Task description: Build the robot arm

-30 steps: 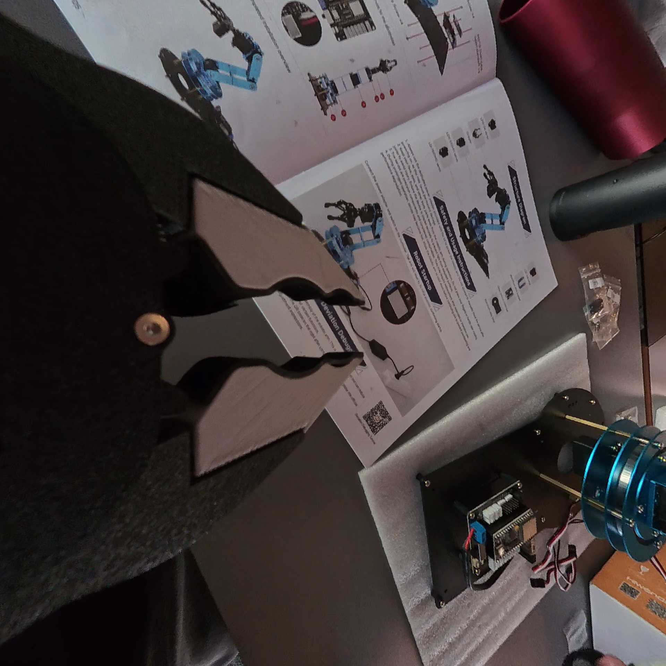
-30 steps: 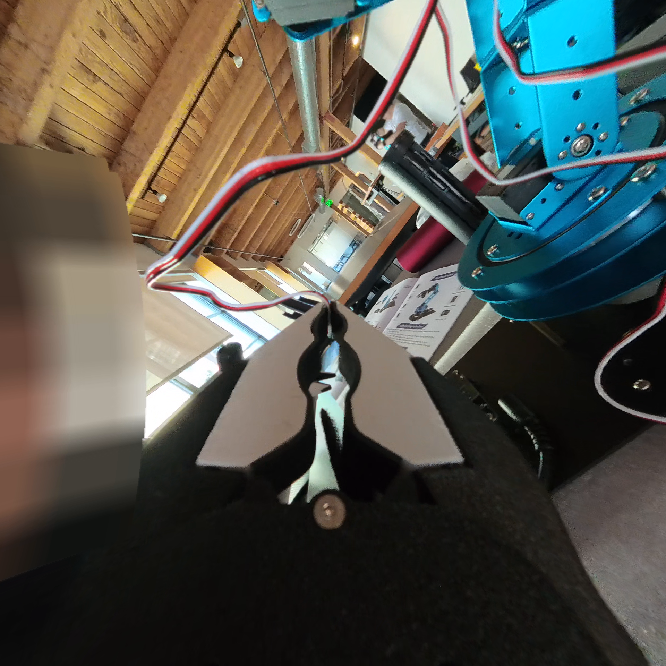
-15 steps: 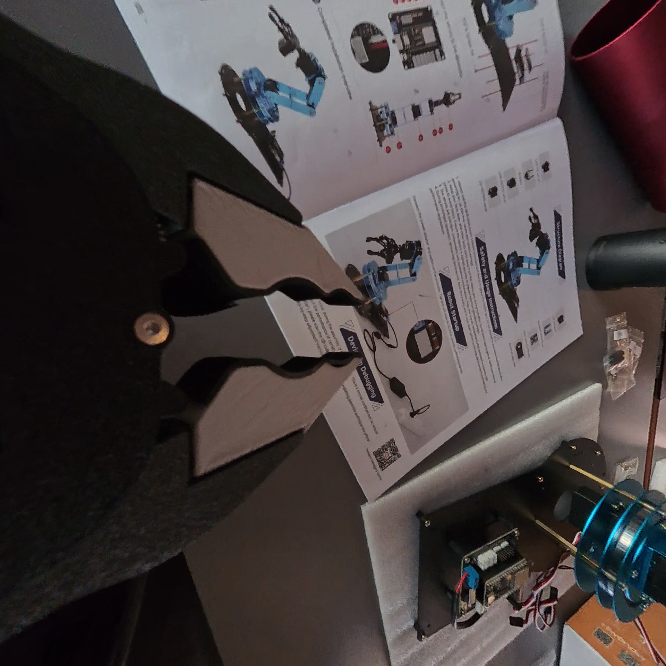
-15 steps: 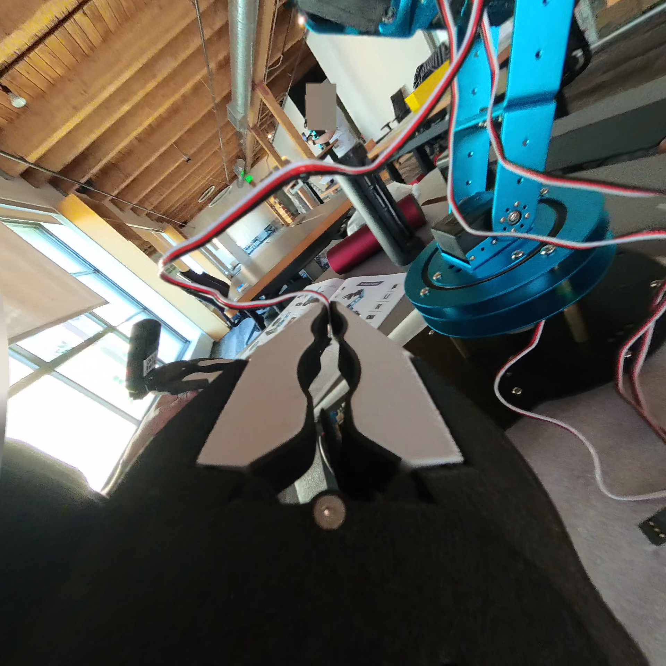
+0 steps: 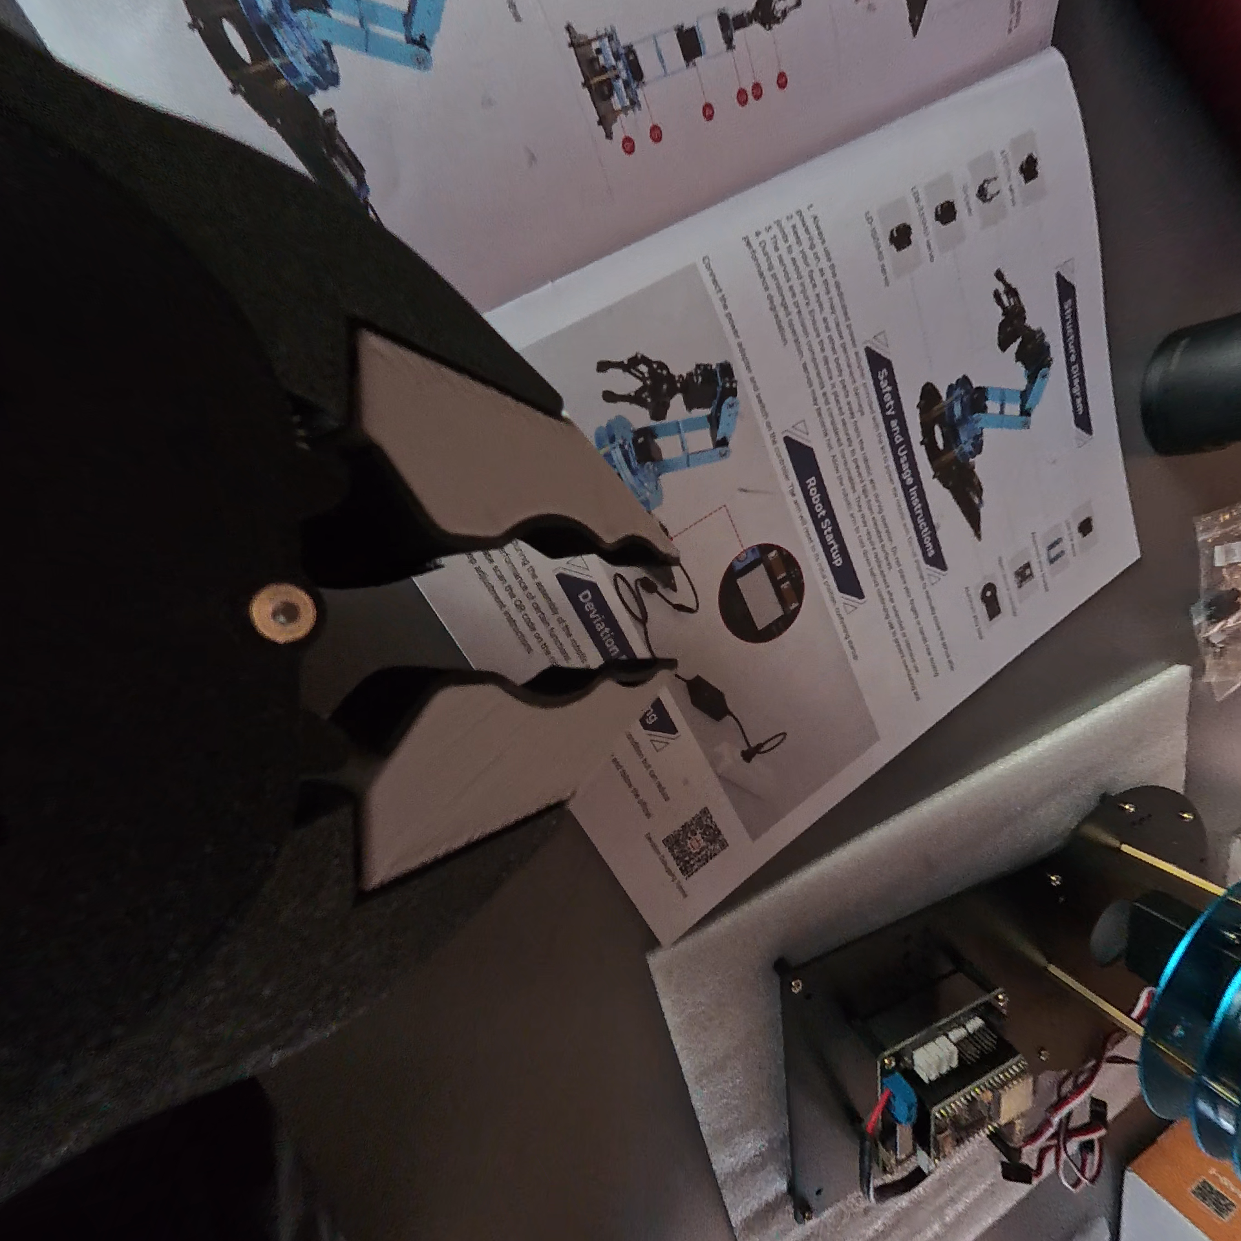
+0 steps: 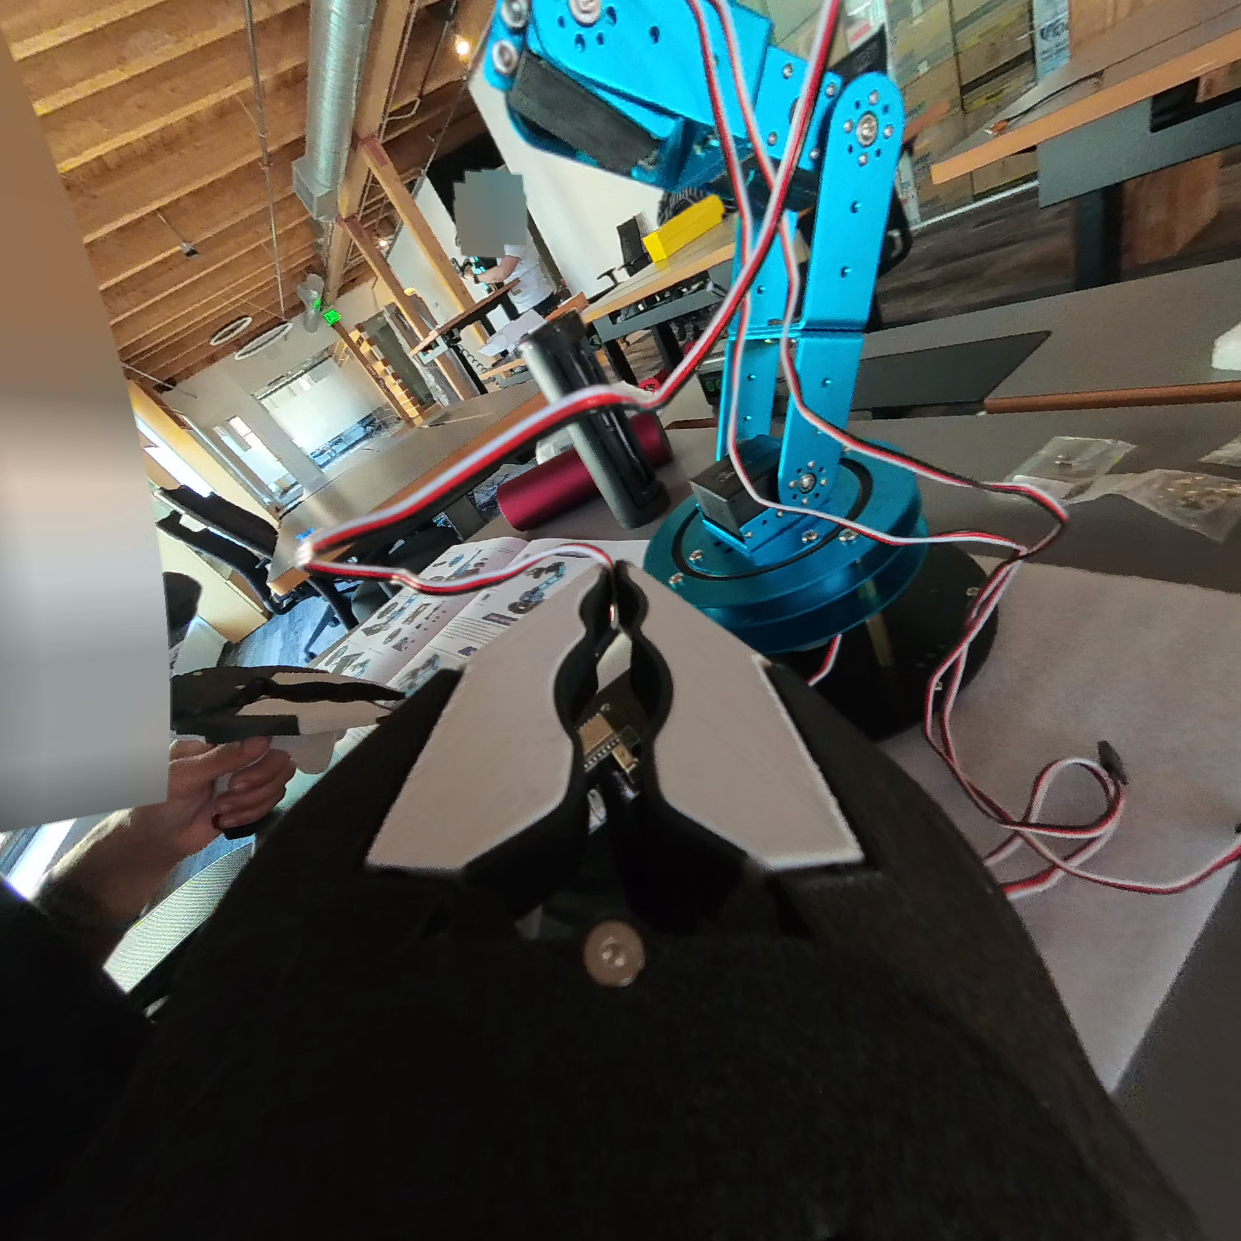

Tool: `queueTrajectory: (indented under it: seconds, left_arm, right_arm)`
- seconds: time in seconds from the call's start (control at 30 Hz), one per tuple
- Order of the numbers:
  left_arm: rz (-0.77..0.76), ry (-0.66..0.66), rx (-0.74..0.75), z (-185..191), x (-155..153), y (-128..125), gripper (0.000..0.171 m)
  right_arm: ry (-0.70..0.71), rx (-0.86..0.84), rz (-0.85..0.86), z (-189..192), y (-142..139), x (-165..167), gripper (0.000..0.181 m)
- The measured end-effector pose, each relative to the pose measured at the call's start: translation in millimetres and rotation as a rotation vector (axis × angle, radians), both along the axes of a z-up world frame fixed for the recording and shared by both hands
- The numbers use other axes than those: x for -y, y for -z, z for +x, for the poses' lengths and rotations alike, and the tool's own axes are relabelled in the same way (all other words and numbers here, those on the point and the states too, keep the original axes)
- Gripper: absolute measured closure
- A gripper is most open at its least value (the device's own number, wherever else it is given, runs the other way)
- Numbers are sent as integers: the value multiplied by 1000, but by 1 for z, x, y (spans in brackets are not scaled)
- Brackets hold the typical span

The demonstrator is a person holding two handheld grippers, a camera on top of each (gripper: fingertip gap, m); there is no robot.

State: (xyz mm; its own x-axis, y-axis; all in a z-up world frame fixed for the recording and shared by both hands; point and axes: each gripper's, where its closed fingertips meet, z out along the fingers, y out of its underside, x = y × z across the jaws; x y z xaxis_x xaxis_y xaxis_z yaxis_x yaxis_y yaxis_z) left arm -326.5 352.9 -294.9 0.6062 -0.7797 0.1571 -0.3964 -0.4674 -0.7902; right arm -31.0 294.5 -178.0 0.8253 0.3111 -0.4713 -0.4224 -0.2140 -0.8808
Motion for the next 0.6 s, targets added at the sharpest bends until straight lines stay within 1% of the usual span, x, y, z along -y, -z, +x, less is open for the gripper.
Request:
queueTrajectory:
  seconds: [0.13, 0.27, 0.4, 0.53, 0.6]
  left_arm:
    - [-33, 11, 50, 1, 0, -3, 145]
    - [-70, 6, 86, 0, -1, -3, 144]
    - [-75, 11, 93, 1, -1, -4, 145]
    - [-39, 16, 117, -6, -2, -12, 144]
    - [52, -49, 50, -31, -20, -16, 144]
  right_arm:
    - [37, 27, -27, 10, 8, -3, 181]
    - [71, 119, -50, 14, 16, -5, 181]
    - [62, 202, -55, 8, 20, -7, 181]
    - [95, 303, -51, 14, 25, -10, 181]
    - [153, 420, -73, 25, 32, -10, 181]
